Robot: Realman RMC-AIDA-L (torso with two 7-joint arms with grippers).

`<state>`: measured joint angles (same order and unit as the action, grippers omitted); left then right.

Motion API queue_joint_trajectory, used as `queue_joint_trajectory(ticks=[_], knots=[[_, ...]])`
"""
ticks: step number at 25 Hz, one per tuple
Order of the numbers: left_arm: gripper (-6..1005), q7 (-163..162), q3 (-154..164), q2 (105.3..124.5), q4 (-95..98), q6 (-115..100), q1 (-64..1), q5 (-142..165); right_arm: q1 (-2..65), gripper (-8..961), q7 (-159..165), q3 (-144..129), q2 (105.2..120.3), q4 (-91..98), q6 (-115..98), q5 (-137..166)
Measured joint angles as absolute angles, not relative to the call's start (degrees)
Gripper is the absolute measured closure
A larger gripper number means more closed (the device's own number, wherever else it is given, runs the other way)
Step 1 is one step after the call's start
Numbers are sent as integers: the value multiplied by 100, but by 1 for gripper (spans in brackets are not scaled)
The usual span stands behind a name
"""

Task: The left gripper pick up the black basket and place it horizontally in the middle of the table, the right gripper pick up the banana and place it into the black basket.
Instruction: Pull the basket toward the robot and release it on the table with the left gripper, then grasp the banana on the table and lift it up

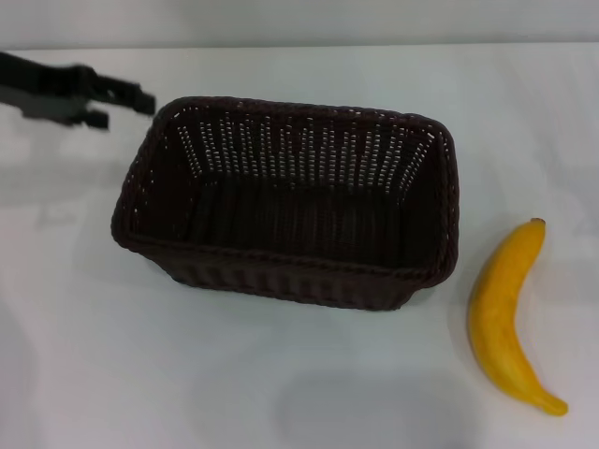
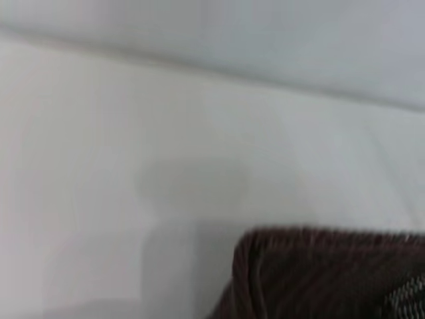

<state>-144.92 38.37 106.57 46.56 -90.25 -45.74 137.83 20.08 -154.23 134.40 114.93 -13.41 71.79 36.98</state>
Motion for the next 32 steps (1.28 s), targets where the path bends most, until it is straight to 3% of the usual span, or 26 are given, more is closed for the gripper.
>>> queue_joint_trajectory(ticks=[9, 11, 17, 23, 32], knots=[[105, -12597, 3102, 10776, 4896, -8211, -3747, 12233, 1404, 98, -14241, 12679, 11319, -2336, 7102, 3951], [105, -12020, 3011, 10825, 4969, -8057, -3399, 11512, 930, 98, -13243, 12633, 11231, -3267, 6932, 4627], [105, -10690, 2968, 10973, 5010, -7883, -2701, 10062, 521, 98, -11426, 12667, 11006, -4461, 6423, 5910], [105, -9842, 2958, 11295, 4982, -7704, -2225, 9520, 581, 98, -9409, 13137, 10761, -5554, 6884, 8165], [105, -9617, 2953, 11427, 4801, -7644, -1986, 9459, 1144, 98, -7032, 13854, 10759, -7075, 8368, 10586]])
